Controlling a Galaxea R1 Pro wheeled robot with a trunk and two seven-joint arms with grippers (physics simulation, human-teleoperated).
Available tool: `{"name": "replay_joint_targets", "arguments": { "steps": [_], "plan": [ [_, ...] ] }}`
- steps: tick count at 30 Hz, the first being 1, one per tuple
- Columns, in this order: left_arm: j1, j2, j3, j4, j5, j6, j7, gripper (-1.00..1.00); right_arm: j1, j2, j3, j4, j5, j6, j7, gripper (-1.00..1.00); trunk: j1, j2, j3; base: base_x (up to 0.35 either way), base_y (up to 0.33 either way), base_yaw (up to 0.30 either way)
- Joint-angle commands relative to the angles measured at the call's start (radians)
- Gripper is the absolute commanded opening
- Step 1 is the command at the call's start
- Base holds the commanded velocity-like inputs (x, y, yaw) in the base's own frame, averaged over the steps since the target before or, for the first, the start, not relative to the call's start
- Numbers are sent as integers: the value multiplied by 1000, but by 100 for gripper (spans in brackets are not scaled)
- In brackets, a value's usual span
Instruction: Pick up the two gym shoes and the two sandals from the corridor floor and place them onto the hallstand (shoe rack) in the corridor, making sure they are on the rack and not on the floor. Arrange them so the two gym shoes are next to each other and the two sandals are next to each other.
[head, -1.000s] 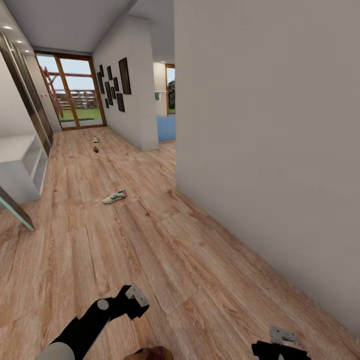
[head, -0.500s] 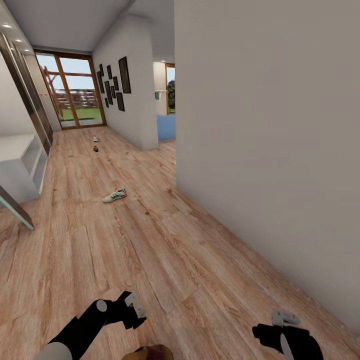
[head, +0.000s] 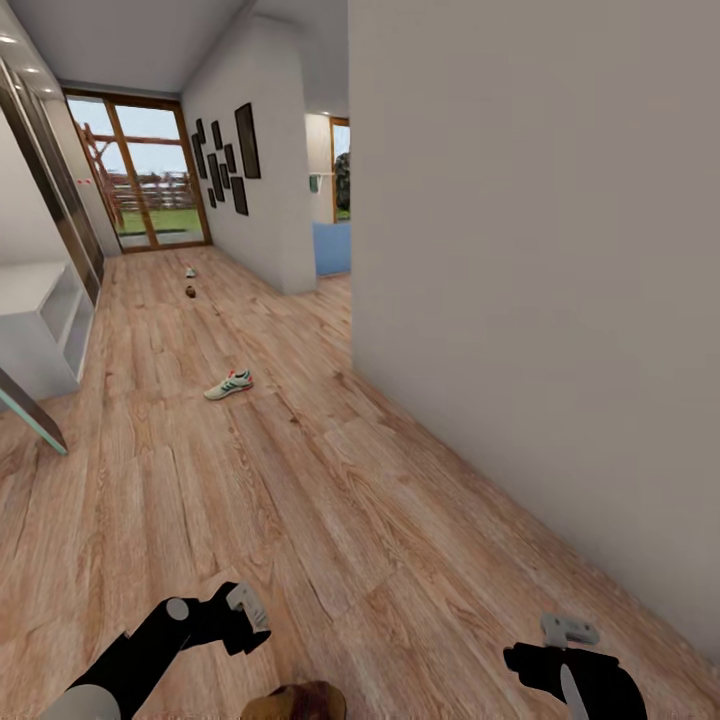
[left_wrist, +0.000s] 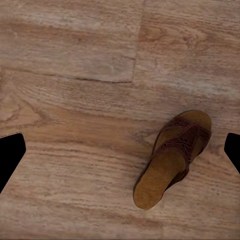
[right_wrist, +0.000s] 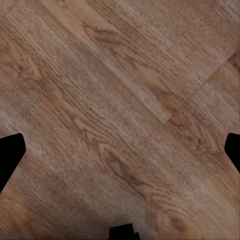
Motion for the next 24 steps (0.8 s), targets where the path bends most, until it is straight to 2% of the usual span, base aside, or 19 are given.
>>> {"name": "replay_joint_targets", "arguments": {
  "steps": [1,5,24],
  "plan": [
    [0,1,5,-2,-4,3,-2,100,-1,0,0,-1,0,5,-1,100,4,-8,-6,0,0,0],
    [0,0,17,-3,-4,2,-3,100,-1,-1,0,-1,-1,5,-1,100,19,-36,-25,0,0,0],
    [-1,-5,18,-3,-7,2,-4,100,-1,0,0,-1,0,5,-1,100,92,-169,-116,0,0,0]
  ]
}}
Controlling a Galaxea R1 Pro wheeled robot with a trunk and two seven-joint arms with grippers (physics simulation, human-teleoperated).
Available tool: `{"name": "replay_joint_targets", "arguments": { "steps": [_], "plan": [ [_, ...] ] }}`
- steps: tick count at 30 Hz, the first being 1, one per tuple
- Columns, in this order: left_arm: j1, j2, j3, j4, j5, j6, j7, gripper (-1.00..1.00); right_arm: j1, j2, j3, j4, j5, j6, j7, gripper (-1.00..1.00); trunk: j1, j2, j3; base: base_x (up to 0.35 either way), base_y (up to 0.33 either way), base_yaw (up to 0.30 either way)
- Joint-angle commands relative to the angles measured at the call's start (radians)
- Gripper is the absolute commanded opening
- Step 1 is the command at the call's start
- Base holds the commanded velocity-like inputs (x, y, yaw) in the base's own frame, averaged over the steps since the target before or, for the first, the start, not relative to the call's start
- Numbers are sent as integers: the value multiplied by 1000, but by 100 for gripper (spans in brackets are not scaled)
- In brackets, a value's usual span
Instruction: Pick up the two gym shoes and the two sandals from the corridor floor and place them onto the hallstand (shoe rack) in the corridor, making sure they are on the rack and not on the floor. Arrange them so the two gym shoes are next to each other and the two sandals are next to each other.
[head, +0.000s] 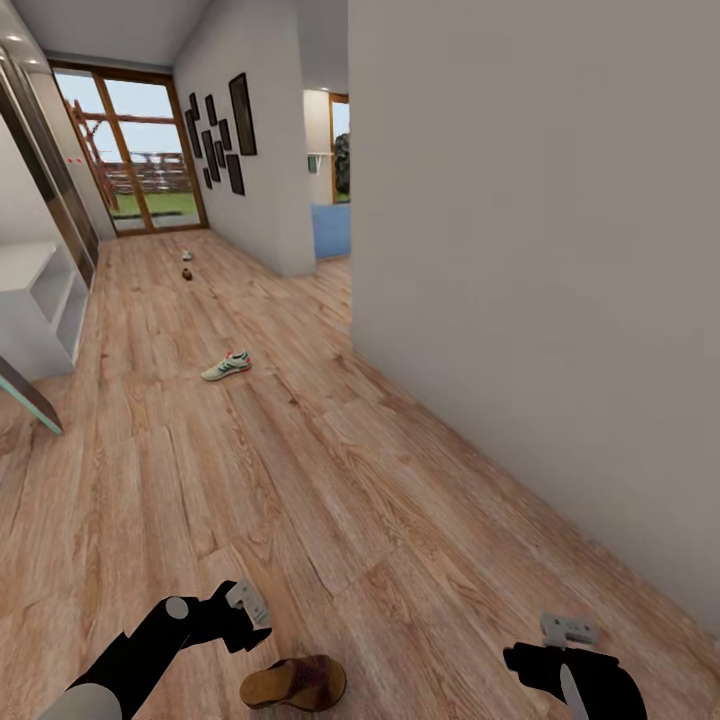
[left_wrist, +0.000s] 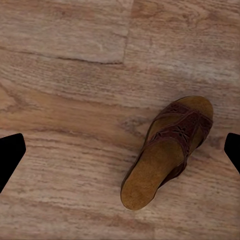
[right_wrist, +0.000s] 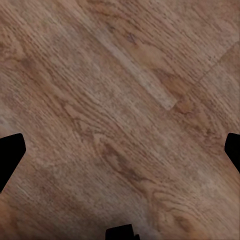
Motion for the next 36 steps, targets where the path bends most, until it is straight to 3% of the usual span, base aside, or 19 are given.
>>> {"name": "replay_joint_targets", "arguments": {
  "steps": [1,14,17,20,25,30,36],
  "plan": [
    [0,1,-3,-2,-4,2,-2,100,0,0,0,-1,0,5,-1,100,4,-8,-6,0,0,0],
    [0,5,-4,-5,-9,2,-12,100,0,0,0,-1,0,5,-1,100,54,-99,-68,0,0,0],
    [-3,9,-4,-9,-13,2,-53,100,0,0,0,-1,0,5,-1,100,65,-120,-82,0,0,0],
    [-20,18,-4,-11,-40,2,-91,100,0,0,0,-1,0,5,-1,100,77,-141,-97,0,0,0],
    [-43,24,-4,-10,-129,4,-120,100,0,0,0,-1,0,5,-1,100,96,-176,-121,0,0,0],
    [-47,25,-3,-10,-145,5,-123,100,0,0,0,-1,0,5,-1,100,115,-211,-144,0,0,0],
    [-47,25,-3,-10,-148,5,-123,100,0,0,0,-2,0,5,-1,100,118,-212,-178,0,0,0]
  ]
}}
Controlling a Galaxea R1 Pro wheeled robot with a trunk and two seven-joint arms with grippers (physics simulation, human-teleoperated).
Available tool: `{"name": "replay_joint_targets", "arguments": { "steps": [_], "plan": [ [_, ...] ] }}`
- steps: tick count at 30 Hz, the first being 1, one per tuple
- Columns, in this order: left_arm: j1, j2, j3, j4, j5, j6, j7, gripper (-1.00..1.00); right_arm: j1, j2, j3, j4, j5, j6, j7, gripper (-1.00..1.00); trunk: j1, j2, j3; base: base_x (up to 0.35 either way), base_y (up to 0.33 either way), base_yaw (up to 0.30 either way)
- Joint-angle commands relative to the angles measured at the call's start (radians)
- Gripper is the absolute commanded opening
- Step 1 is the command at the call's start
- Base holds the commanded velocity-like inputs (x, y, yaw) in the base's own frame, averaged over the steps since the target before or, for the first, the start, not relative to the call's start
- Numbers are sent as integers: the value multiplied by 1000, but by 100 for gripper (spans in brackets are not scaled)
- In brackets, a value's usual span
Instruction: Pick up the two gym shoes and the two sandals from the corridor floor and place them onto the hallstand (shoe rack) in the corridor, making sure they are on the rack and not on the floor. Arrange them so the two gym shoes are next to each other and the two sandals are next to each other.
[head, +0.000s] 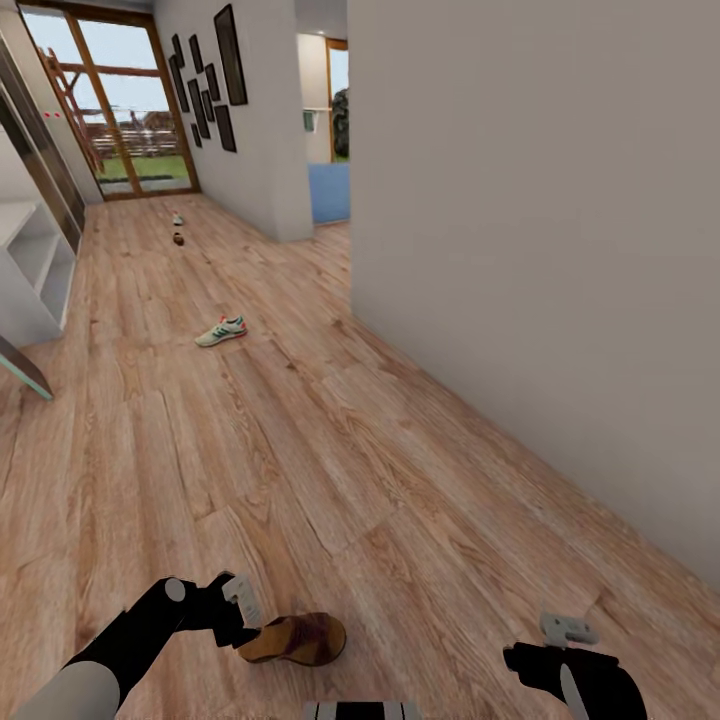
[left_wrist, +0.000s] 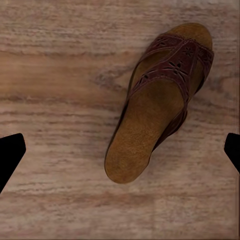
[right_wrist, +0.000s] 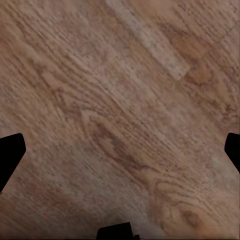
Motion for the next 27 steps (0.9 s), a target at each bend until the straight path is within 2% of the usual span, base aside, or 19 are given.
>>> {"name": "replay_joint_targets", "arguments": {
  "steps": [1,12,27],
  "plan": [
    [0,1,-3,-2,-3,3,-3,100,0,0,0,-1,0,5,-1,100,0,-1,-7,0,0,0],
    [0,-1,-3,-2,-3,4,-3,100,0,-1,0,-1,0,5,-1,100,5,-3,-67,0,0,0],
    [-1,0,-3,-4,-3,3,-3,100,0,-1,0,-1,0,5,-1,100,5,-3,-72,0,0,0]
  ]
}}
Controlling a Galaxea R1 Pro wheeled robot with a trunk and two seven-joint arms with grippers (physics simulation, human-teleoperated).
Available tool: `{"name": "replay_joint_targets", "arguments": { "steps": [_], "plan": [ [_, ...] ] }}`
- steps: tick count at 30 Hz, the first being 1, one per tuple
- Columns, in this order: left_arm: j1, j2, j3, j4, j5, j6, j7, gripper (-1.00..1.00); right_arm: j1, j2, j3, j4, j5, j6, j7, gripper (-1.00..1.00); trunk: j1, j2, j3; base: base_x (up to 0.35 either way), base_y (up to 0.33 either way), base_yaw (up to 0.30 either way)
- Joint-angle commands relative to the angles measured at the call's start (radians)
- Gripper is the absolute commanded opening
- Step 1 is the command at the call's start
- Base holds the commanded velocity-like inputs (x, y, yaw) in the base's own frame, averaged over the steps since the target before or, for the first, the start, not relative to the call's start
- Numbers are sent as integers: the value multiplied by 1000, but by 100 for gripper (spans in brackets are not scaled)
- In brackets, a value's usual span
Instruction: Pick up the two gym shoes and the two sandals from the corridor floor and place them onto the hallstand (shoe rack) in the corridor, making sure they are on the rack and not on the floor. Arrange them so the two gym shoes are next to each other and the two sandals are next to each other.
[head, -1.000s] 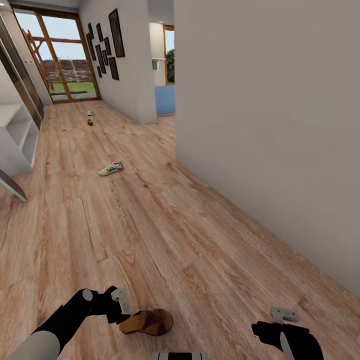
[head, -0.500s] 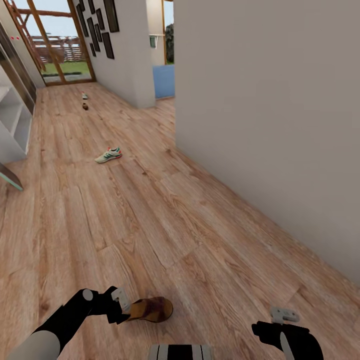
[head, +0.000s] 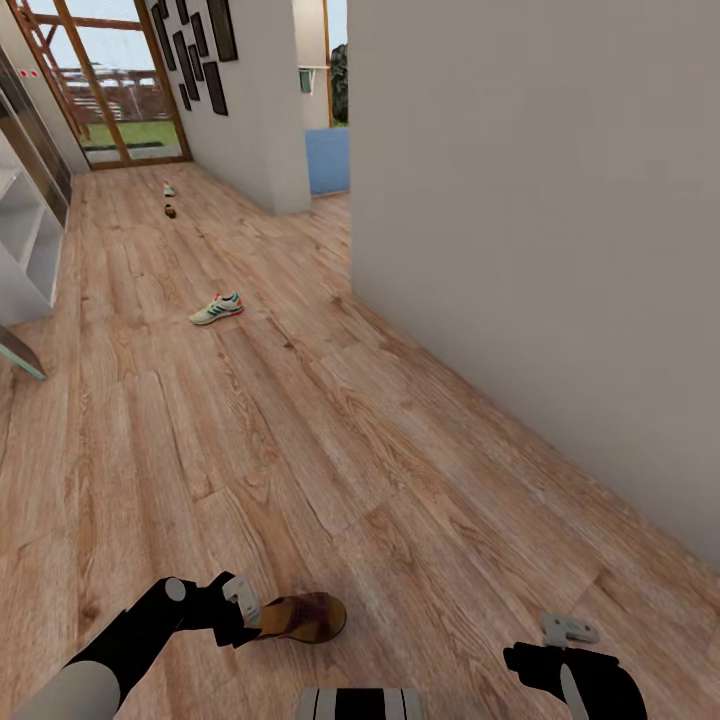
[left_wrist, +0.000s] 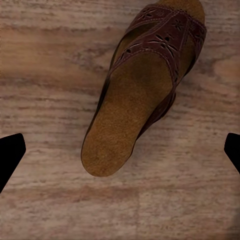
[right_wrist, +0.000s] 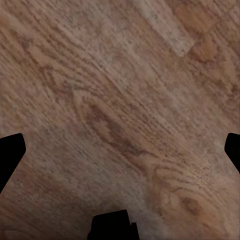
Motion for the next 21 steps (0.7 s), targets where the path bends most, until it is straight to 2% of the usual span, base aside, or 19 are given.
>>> {"name": "replay_joint_targets", "arguments": {
  "steps": [1,8,15,21],
  "plan": [
    [0,1,-3,-2,-3,3,-2,100,0,0,0,-1,-1,5,-1,100,0,0,-1,0,0,0],
    [0,1,-3,-2,-3,3,-1,100,0,0,0,-1,1,5,-1,100,0,0,-1,3,7,0],
    [0,0,-3,-2,-3,3,-1,100,0,1,0,-1,2,5,-1,100,0,0,-1,60,140,0],
    [0,1,-4,-2,-3,2,-1,100,0,1,0,-1,2,5,-1,100,0,0,-1,20,47,0]
  ]
}}
